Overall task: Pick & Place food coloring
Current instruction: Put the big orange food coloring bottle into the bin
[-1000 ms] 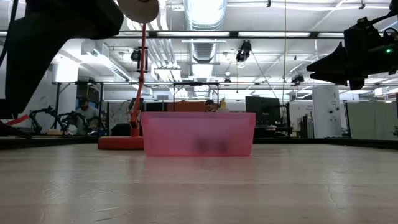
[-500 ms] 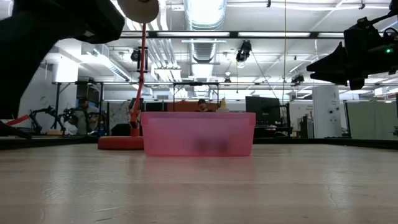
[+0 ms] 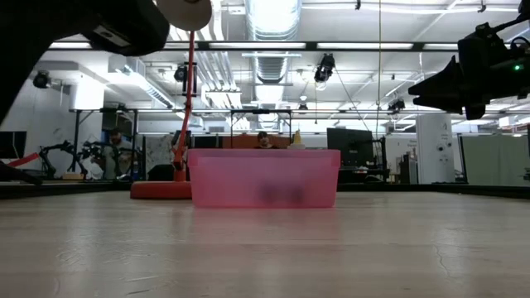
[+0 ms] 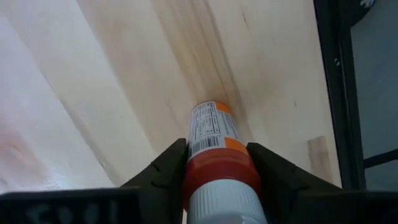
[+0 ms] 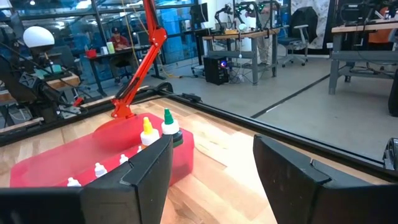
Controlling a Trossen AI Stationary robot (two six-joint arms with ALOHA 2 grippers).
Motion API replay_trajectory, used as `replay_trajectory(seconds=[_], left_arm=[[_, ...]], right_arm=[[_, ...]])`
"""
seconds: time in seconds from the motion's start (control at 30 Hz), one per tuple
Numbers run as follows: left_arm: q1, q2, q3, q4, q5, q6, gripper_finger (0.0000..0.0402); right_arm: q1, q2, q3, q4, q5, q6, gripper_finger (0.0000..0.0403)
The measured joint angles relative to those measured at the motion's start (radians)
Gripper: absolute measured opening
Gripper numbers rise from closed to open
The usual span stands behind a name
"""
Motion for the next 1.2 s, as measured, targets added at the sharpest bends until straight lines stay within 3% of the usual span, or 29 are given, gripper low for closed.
replay_trajectory(seconds=[0.63, 0.93, 1.2], left_arm=[[0.213, -0.036, 0.242, -0.26, -0.004, 0.015, 0.0116], [0.356, -0.036, 0.355, -0.366, -0.015, 0.107, 0.0116], [0.525, -0.036, 0.422, -0.367, -0.042, 0.167, 0.0116]], right_arm=[[0.0, 0.0, 0.0, 0.0, 0.0, 0.0, 0.0215], [0.0, 0.0, 0.0, 0.0, 0.0, 0.0, 0.0215], [0.0, 0.0, 0.0, 0.0, 0.0, -0.001, 0.0215]])
